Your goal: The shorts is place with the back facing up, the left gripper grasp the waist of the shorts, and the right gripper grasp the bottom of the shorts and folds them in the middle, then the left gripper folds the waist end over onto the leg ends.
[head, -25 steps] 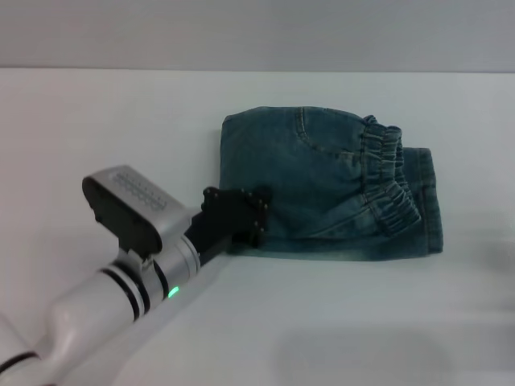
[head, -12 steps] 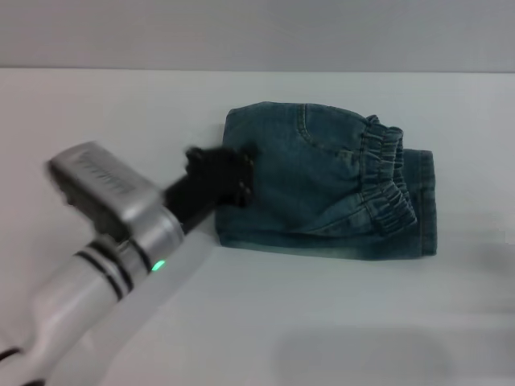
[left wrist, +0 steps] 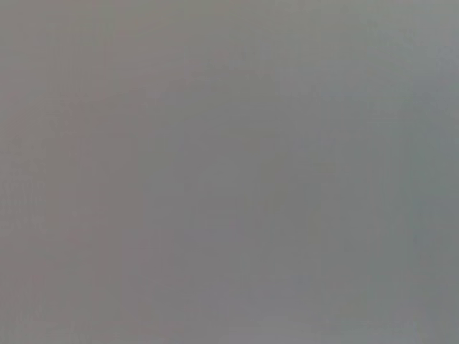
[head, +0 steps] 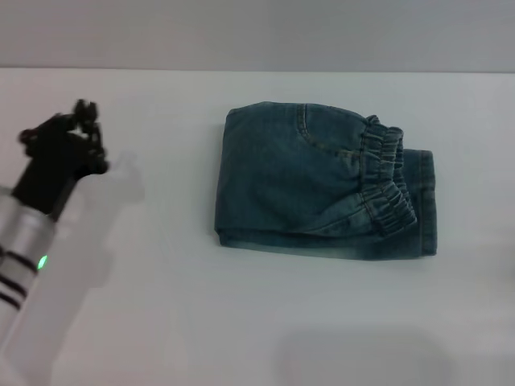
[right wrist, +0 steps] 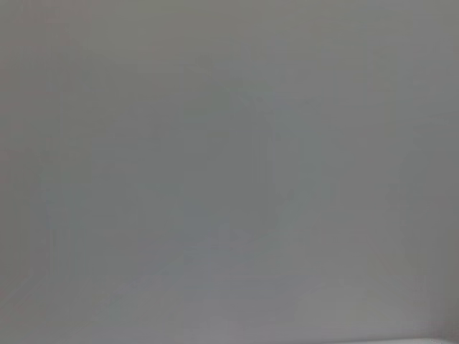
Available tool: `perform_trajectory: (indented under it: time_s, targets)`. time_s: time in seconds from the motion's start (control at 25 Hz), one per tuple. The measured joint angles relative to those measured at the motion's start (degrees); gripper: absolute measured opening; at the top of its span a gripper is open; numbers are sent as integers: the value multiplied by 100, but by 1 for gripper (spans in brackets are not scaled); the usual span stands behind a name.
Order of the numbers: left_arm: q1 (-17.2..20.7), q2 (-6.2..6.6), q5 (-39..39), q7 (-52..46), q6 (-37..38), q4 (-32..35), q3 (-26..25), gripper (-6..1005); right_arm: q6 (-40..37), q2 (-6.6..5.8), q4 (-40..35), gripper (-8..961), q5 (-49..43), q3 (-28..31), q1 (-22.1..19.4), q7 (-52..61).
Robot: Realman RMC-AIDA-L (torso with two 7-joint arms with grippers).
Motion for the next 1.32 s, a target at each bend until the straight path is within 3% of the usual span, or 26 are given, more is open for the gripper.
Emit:
perform_trajectory:
  time_s: [0.12,0.36,0.56,0.68,0.88,1.32]
  targets:
    - [150,-2,0,-4,158,37,-47,15,693,1,-313,107,322,23,-25,-5]
    - [230,-32,1,-7,214,43,-7,177,1185,-15,-661,327,442,93,-18,-21]
    - [233,-32,31,-12,190,12,41,403,1198,-22,-744,467,461,43,-8,-23]
    - [240,-37,34,-18,172,4,58,632,1205,-19,-789,532,463,40,-26,-25]
    - [245,-43,18,-100,134,25,140,632,1273,-16,-911,641,465,30,-3,-26]
    - [394,-32,5,-180,147,-34,177,632,1315,-15,-1072,686,441,31,138,-25]
